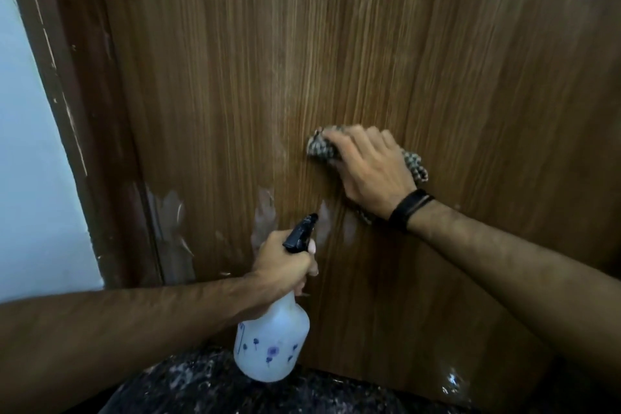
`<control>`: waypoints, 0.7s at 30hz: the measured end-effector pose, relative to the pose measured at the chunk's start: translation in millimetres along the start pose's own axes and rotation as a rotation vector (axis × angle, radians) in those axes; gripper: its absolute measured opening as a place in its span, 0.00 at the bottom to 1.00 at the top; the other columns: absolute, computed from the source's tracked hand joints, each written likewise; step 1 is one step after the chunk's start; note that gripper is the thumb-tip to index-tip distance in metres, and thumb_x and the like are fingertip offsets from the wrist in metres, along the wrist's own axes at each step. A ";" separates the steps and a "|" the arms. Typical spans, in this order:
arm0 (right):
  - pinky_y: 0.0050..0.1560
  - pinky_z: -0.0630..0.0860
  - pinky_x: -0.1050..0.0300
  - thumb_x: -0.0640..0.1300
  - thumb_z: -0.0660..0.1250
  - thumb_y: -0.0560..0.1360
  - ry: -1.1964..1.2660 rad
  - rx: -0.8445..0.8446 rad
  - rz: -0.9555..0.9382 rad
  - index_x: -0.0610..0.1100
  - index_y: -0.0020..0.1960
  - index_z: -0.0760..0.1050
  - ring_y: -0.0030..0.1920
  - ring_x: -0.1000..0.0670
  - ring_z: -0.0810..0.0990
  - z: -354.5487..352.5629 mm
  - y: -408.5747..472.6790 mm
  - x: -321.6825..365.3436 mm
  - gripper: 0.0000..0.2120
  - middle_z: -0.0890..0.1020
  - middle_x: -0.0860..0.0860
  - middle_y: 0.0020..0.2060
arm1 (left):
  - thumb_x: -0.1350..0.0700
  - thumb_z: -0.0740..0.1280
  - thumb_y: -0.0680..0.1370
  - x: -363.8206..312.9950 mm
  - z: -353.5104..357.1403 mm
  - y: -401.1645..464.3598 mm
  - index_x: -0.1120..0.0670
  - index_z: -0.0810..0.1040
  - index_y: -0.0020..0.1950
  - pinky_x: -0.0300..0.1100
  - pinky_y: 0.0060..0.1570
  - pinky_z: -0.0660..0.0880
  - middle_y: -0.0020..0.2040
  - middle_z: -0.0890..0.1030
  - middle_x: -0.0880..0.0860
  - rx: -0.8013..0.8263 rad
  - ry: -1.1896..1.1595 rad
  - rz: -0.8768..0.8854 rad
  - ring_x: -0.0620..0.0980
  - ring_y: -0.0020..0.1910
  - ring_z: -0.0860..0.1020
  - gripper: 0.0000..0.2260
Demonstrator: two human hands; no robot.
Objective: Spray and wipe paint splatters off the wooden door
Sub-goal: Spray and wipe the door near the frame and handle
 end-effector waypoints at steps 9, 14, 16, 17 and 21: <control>0.49 0.68 0.50 0.47 0.64 0.78 -0.029 0.011 -0.159 0.41 0.69 0.69 0.48 0.43 0.75 10.4 -35.4 6.9 0.21 0.79 0.43 0.55 | 0.69 0.68 0.73 8.3 -5.5 6.9 0.55 0.76 0.49 0.43 0.32 0.74 0.36 0.78 0.54 0.111 0.086 -0.020 0.52 0.32 0.75 0.11; 0.53 0.66 0.52 0.45 0.61 0.76 -0.019 0.186 -0.262 0.42 0.70 0.67 0.49 0.45 0.75 23.3 -96.4 26.2 0.23 0.80 0.45 0.55 | 0.69 0.67 0.75 19.0 -11.5 -3.5 0.58 0.77 0.54 0.42 0.30 0.74 0.35 0.79 0.53 0.138 0.136 -0.060 0.49 0.29 0.74 0.10; 0.51 0.65 0.51 0.45 0.65 0.74 -0.020 0.196 -0.216 0.43 0.70 0.66 0.49 0.45 0.76 21.4 -94.2 24.1 0.24 0.79 0.45 0.55 | 0.68 0.67 0.76 24.3 -10.7 -7.4 0.61 0.75 0.61 0.39 0.27 0.72 0.34 0.79 0.52 0.136 0.182 -0.087 0.46 0.26 0.74 0.14; 0.49 0.65 0.51 0.45 0.66 0.75 -0.002 0.163 -0.150 0.43 0.69 0.66 0.48 0.44 0.76 19.2 -87.1 22.7 0.24 0.79 0.45 0.55 | 0.68 0.67 0.77 26.5 -10.5 -7.7 0.62 0.74 0.63 0.38 0.26 0.72 0.33 0.79 0.52 0.133 0.192 -0.092 0.45 0.25 0.73 0.15; 0.47 0.65 0.51 0.46 0.64 0.77 0.048 -0.062 0.180 0.42 0.67 0.69 0.47 0.45 0.72 10.5 -43.9 15.7 0.20 0.77 0.44 0.53 | 0.69 0.67 0.77 26.0 -14.5 -5.0 0.59 0.75 0.57 0.40 0.27 0.73 0.33 0.79 0.51 0.136 0.160 -0.062 0.47 0.26 0.73 0.11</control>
Point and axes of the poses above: each hand's wrist, its own y-axis towards the middle knuckle, its own z-axis out of the palm, x = y × z, the point moved 1 cm from there along y, towards the middle knuckle
